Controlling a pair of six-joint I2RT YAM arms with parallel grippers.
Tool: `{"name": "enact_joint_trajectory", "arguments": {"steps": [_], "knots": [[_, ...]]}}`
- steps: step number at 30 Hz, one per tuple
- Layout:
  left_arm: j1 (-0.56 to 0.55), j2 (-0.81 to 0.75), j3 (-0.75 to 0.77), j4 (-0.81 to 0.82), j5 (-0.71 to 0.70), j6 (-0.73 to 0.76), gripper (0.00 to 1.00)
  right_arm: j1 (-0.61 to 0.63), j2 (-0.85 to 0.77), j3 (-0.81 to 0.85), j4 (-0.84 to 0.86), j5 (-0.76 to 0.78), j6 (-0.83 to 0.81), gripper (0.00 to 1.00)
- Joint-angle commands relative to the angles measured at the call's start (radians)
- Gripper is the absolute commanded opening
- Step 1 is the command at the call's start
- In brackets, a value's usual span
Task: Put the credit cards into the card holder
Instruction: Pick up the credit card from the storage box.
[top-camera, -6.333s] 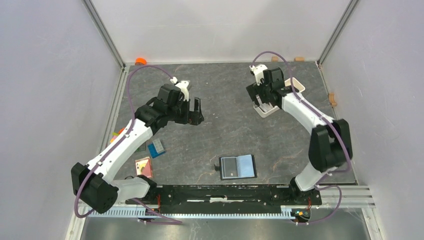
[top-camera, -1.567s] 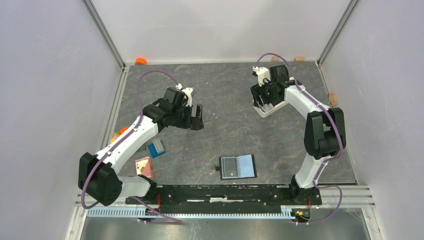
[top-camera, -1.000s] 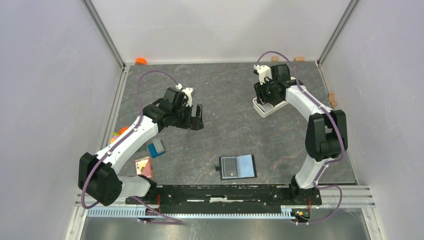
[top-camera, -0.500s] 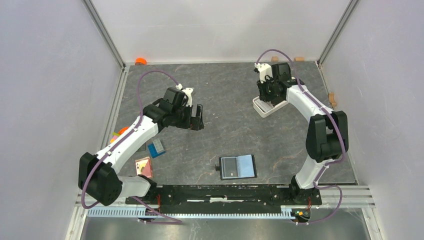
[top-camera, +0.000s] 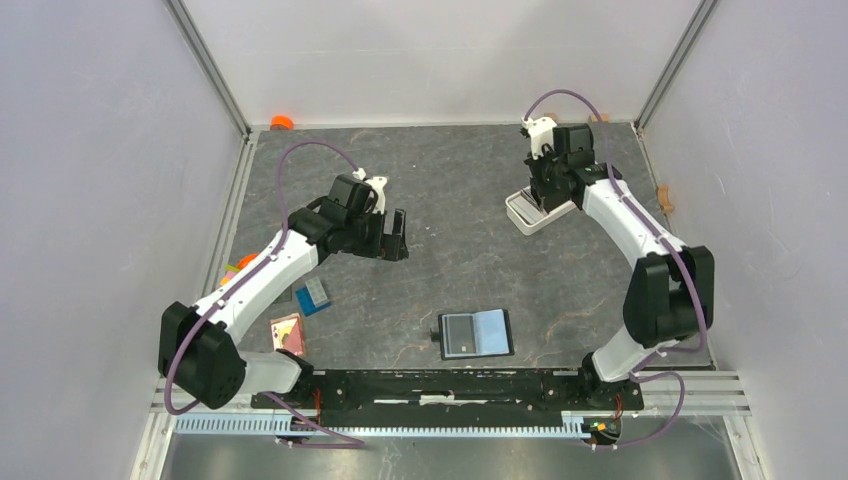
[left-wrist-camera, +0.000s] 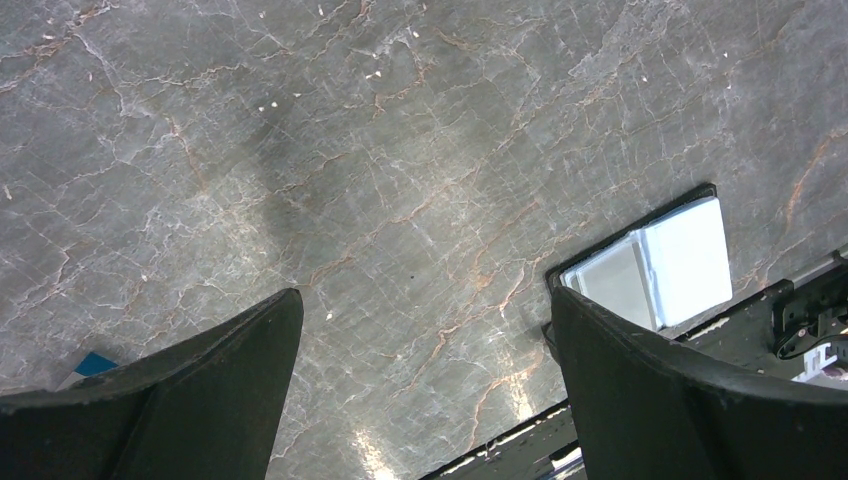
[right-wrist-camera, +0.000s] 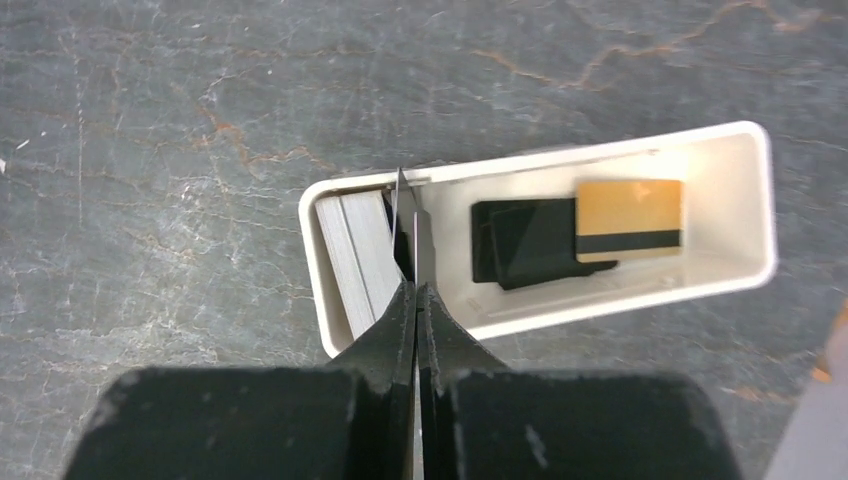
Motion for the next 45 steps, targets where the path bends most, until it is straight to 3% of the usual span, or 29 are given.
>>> {"name": "enact_joint_trajectory", "arguments": {"steps": [1,10,18,26,33,40,43,45], "knots": [[0.007,-0.002,0.002,0.000,0.029,0.053,1.00,0.006,-0.108,-0.056,0.112,0.126,0.015,0.00],[0.007,-0.038,-0.005,0.018,0.056,0.064,1.00,0.028,-0.304,-0.152,0.256,0.127,0.014,0.00],[0.004,-0.165,-0.066,0.143,0.248,0.097,0.96,0.075,-0.416,-0.099,0.096,-0.181,0.115,0.00],[-0.034,-0.227,-0.129,0.284,0.544,0.104,0.96,0.246,-0.497,-0.254,0.089,-0.553,0.235,0.00],[-0.113,-0.200,-0.133,0.284,0.562,0.123,0.96,0.356,-0.522,-0.415,0.302,-0.828,0.421,0.00],[-0.157,-0.164,-0.124,0.258,0.556,0.137,0.96,0.378,-0.529,-0.450,0.392,-0.921,0.474,0.00],[-0.178,-0.151,-0.121,0.257,0.613,0.140,0.90,0.378,-0.522,-0.443,0.398,-0.931,0.476,0.00],[-0.193,-0.136,-0.116,0.258,0.654,0.139,0.72,0.378,-0.515,-0.439,0.401,-0.934,0.473,0.00]]}}
